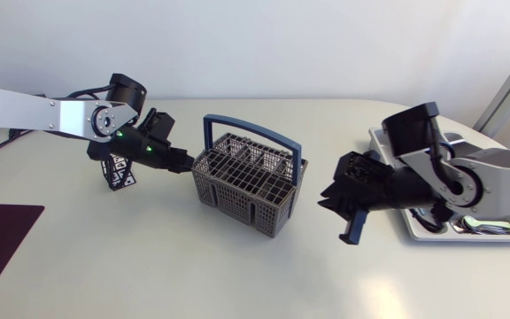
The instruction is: Transfer all utensils from the basket to the drawer tray.
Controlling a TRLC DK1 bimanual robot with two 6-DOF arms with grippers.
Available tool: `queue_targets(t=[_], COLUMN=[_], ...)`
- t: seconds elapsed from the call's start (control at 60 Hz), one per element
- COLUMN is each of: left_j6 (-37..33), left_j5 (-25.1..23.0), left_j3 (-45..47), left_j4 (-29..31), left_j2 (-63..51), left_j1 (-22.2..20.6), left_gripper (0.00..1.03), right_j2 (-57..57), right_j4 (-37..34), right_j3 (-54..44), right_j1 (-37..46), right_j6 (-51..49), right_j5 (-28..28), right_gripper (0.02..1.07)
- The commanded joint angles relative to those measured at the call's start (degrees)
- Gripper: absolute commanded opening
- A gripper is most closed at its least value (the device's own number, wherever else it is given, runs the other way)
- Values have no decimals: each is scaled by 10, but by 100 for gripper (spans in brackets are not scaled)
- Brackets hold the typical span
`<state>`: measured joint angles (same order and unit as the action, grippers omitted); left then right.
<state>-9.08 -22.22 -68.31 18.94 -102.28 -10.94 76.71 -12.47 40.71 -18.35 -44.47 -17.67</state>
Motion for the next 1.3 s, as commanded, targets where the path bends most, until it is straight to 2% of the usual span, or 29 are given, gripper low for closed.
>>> queue_targets(t=[0.0,0.35,0.583,0.85,1.283], left_j6=[-14,-35,-52,-67,-68], left_j5=[-15,-100,-101,-113,-112], left_j3=[-11,1,27,60,71], left_j4=[-3,20,34,44,44], left_j2=[-15,1,29,69,67], left_j1=[-12,-15,-10,22,23], left_gripper=[19,18,18,18,19], right_j2=[39,160,197,228,249], right_j4=[21,51,51,48,48], right_j3=[27,124,156,193,200], right_j1=[-26,-42,-44,-59,-53], right_j6=[42,79,78,79,77], right_j5=[7,15,17,27,37], right_gripper=[12,12,11,12,12])
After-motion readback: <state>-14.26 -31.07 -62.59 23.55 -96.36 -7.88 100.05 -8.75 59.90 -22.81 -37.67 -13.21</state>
